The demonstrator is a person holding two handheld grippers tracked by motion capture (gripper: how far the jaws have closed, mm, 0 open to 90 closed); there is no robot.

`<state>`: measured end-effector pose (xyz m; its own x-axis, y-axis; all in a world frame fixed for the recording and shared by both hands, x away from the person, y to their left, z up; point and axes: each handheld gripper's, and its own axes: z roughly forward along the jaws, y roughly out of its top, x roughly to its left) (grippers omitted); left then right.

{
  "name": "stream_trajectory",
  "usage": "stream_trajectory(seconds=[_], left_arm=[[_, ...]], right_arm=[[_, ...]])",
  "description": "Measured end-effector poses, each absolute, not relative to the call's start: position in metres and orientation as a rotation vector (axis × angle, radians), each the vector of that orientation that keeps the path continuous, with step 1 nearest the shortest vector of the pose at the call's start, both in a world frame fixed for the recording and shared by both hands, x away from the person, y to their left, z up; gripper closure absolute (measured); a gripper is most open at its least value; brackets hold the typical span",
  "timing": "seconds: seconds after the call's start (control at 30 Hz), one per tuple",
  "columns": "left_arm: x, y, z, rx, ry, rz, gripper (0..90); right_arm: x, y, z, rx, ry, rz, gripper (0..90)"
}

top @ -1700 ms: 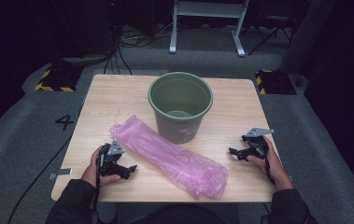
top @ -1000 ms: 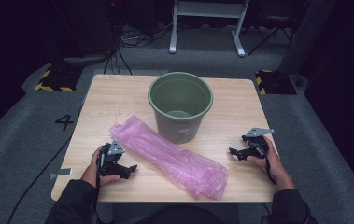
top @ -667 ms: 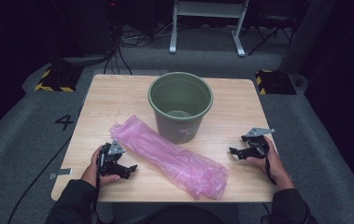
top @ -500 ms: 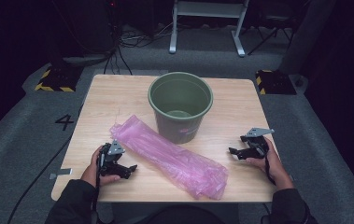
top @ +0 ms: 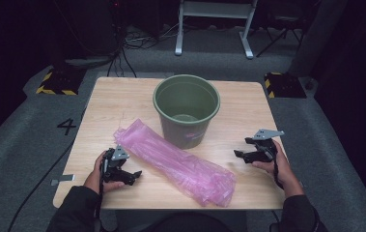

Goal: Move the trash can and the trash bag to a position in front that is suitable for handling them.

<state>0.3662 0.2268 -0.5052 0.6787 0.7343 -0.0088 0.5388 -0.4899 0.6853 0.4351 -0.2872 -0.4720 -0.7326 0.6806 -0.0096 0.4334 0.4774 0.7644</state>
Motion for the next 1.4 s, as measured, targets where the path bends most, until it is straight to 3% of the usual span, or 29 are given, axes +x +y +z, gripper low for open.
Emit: stream_trajectory(seconds=[0.8, 1.27, 1.37, 1.4], left_arm=[[0.367, 0.226, -0.505, 2.212, 0.977, 0.382, 0.5], [0.363, 0.218, -0.503, 2.220, 0.982, 0.385, 3.9], [0.361, 0.212, -0.501, 2.211, 0.962, 0.385, 16.7], [0.361, 0.209, -0.501, 2.211, 0.944, 0.374, 16.7]], right_arm=[[0.438, -0.258, -0.425, 0.803, 2.341, 1.250, 24.3], [0.447, -0.257, -0.435, 0.838, 2.356, 1.209, 24.0], [0.448, -0.250, -0.440, 0.820, 2.376, 1.162, 23.9], [0.448, -0.250, -0.440, 0.820, 2.376, 1.162, 23.9]])
